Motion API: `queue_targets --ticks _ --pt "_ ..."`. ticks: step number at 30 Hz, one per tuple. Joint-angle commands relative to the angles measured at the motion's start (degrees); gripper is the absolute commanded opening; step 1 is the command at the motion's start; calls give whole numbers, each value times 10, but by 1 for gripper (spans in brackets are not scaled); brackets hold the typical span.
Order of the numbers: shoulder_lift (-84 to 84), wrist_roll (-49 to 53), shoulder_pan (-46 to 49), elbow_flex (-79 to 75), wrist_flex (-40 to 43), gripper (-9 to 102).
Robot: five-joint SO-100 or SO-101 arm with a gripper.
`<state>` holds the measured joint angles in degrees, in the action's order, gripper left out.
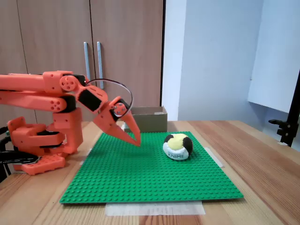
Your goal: Pick the ball and put it in the box.
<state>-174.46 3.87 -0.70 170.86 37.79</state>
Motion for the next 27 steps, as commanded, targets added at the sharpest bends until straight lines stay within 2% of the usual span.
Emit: queue_targets --ticks 1,27 --pt "29 -11 -3 -54 3 0" --pt "277 -34 -8 -296 48 0"
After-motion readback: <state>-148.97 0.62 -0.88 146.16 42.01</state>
